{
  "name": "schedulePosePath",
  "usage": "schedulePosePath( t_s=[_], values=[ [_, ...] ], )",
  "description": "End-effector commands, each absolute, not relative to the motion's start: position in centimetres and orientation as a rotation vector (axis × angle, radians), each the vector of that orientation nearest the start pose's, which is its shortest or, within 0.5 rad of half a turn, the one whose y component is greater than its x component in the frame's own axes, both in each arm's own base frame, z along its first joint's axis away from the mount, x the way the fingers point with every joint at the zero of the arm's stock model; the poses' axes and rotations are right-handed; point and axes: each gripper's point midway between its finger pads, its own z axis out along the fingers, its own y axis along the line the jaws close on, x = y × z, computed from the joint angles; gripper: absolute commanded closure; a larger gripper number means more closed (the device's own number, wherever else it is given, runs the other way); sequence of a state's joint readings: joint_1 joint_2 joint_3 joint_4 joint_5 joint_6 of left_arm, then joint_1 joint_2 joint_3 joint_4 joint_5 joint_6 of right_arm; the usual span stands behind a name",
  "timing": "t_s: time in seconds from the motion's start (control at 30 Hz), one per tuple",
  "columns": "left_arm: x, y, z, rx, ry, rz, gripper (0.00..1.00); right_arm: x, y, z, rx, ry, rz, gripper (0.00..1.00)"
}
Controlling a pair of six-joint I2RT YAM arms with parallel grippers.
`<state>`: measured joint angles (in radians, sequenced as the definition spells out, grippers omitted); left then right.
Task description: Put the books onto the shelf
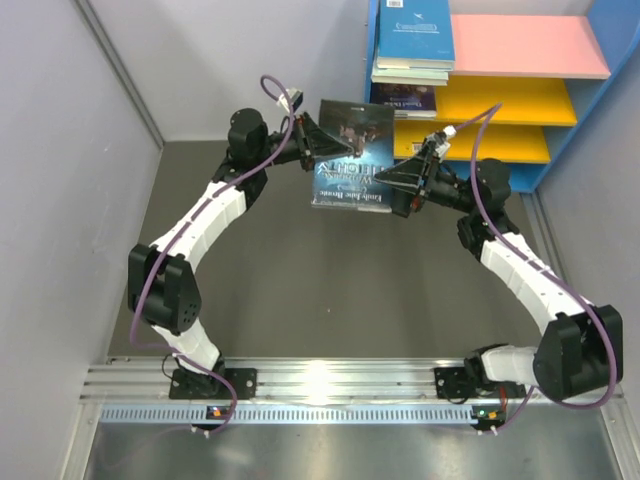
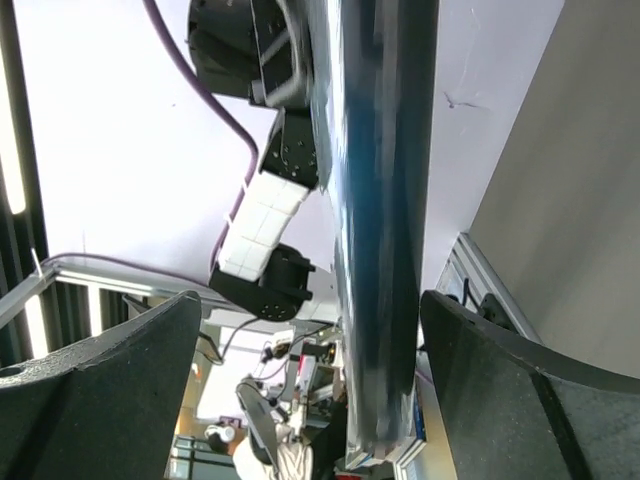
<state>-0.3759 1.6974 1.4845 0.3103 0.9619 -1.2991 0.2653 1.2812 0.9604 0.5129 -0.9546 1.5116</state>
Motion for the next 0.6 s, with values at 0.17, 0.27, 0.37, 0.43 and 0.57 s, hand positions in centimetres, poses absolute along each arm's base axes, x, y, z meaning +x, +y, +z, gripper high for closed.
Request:
schedulePosePath(
  t_s=[0.17, 0.27, 0.37, 0.43, 0.57],
  values=[
    [37.0, -29.6, 43.7, 0.04, 1.723, -1.749, 1.0, 26.5, 24.3, 37.9, 0.146, 1.768, 1.968, 0.13],
    [36.9, -29.4, 43.5, 0.029, 1.736, -1.74, 1.0, 26.5, 24.0, 38.2, 0.17, 1.738, 1.949, 0.18],
    [36.4, -29.4, 43.5, 0.034, 1.74, -1.76, 1.0, 27.1, 23.4, 38.3, 0.226, 1.714, 1.884, 0.21],
    [36.1, -29.4, 43.3, 0.039, 1.748, -1.757, 1.0, 27.5, 23.2, 38.2, 0.256, 1.696, 1.857, 0.24],
    [35.2, -29.2, 42.7, 0.057, 1.777, -1.748, 1.0, 28.9, 22.6, 38.6, 0.321, 1.634, 1.813, 0.35]
  ],
)
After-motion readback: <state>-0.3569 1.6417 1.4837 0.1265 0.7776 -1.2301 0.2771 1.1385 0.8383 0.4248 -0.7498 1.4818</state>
